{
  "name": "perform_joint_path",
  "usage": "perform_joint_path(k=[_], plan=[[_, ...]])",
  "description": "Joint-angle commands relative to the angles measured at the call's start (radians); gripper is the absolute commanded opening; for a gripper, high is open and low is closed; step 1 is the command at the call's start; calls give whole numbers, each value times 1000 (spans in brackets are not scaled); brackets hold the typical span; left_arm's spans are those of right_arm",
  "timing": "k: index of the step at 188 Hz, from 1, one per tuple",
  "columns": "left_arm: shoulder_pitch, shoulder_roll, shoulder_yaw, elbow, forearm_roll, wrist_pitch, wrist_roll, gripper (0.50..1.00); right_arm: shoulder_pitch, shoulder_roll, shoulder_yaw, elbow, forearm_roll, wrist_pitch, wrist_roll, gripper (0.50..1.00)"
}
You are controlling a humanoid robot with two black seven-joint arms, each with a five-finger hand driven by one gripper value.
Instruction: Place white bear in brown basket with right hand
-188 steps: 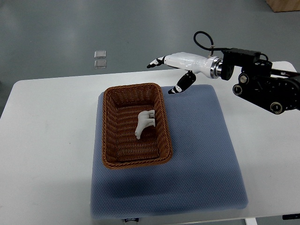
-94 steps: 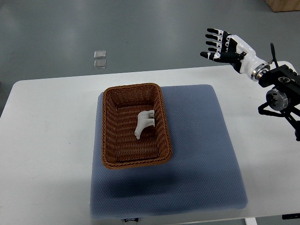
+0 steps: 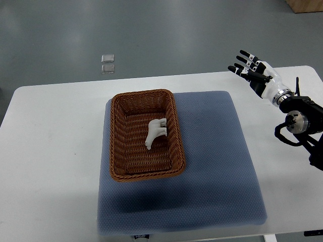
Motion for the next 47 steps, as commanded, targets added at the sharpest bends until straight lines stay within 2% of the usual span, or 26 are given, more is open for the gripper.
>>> perform_joint_path(k=[1,47], plan=[[0,0,-1,0,0,0,-1,1000,-1,1,1,0,1,3,1,924],[0,0,1,0,0,0,1,1000,-3,1,-1,-2,-1,-2,2,926]])
